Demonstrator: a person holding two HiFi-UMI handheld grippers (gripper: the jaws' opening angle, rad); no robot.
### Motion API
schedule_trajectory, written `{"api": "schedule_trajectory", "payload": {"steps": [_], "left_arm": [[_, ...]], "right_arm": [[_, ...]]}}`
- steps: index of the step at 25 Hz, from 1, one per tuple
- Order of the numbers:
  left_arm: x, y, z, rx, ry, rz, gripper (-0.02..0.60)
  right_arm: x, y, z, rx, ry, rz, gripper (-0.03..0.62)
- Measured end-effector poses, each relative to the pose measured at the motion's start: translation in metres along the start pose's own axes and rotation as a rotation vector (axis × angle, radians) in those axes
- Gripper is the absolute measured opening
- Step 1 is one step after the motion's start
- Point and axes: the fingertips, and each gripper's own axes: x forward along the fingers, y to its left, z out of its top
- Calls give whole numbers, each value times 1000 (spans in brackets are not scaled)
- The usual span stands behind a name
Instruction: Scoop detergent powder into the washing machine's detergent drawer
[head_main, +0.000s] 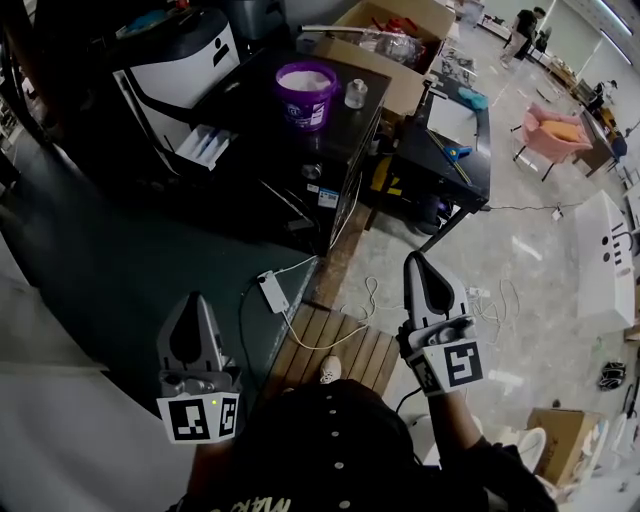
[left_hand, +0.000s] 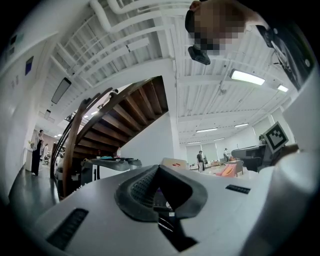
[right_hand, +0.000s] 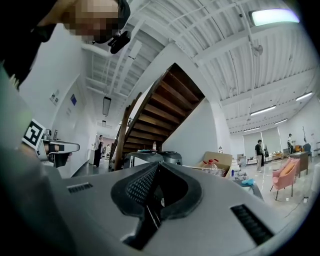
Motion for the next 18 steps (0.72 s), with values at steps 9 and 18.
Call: {"api": "schedule_trajectory", "payload": {"steps": [9,18], "left_arm": [[15,-8,-3,19,17,43,15],[29,-22,-3,38,33,107,15]], "right_arm": [[10,-28,-7,47,-3,29,258],[28,-58,-21,62,12,61,250]]}}
